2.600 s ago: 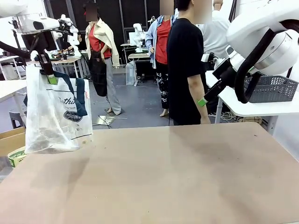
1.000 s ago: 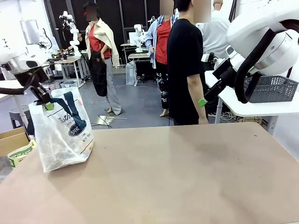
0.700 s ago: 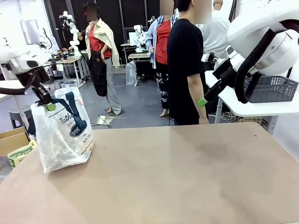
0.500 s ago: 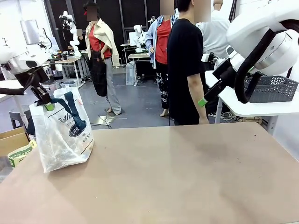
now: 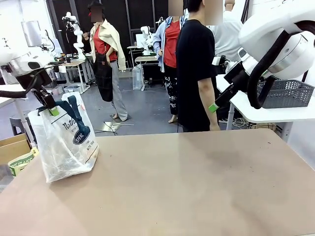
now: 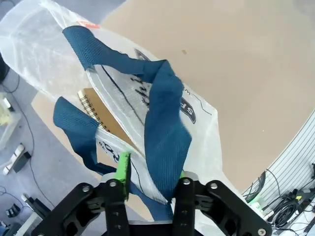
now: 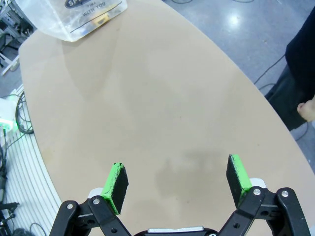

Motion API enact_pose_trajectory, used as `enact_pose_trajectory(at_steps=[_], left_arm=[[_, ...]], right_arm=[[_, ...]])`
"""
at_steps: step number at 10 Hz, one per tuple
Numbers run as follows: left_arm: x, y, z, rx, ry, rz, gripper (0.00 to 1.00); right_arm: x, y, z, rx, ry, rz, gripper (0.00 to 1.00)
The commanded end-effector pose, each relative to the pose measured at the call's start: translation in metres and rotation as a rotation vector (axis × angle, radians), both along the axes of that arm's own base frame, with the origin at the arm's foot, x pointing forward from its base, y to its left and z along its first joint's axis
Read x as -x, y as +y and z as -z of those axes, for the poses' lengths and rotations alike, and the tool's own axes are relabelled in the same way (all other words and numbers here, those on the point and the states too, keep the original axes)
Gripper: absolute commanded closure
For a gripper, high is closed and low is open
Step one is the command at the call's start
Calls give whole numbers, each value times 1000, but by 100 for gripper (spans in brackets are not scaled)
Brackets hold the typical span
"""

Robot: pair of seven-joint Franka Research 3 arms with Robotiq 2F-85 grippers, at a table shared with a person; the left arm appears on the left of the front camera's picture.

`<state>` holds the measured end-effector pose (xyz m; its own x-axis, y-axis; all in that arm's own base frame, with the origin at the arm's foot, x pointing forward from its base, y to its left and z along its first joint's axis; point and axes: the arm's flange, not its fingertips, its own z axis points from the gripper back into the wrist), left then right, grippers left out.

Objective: Transfer purchased items from the store into the shopping bag.
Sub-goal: Move the Reusable shopping bag to the right side of the table.

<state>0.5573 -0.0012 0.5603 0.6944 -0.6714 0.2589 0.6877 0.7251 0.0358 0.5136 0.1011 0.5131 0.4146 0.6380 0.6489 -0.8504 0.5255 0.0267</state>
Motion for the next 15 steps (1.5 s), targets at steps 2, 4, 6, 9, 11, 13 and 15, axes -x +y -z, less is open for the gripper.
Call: enact_pose_trajectory(at_steps=[2, 4, 6, 9, 11, 13, 15], left_arm=[[1, -7, -12, 22, 10, -36, 0], [0, -10, -15, 20, 19, -56, 0], [1, -13, -21, 12, 6, -57, 0], [-1, -17, -26, -6, 13, -43, 0], [-3, -22, -27, -20, 16, -37, 0], [0, -24, -31, -40, 12, -45, 0], [0, -26, -31, -50, 31, -17, 0]], right_arm=[[-1, 0, -3, 5, 16, 2, 0], [-1, 0, -3, 5, 16, 2, 0], [-1, 0, -3, 5, 16, 2, 0], [-1, 0, -3, 5, 16, 2, 0], [-1, 0, -3, 5, 16, 2, 0], [-1, 0, -3, 5, 16, 2, 0], [-1, 0, -3, 5, 16, 2, 0]])
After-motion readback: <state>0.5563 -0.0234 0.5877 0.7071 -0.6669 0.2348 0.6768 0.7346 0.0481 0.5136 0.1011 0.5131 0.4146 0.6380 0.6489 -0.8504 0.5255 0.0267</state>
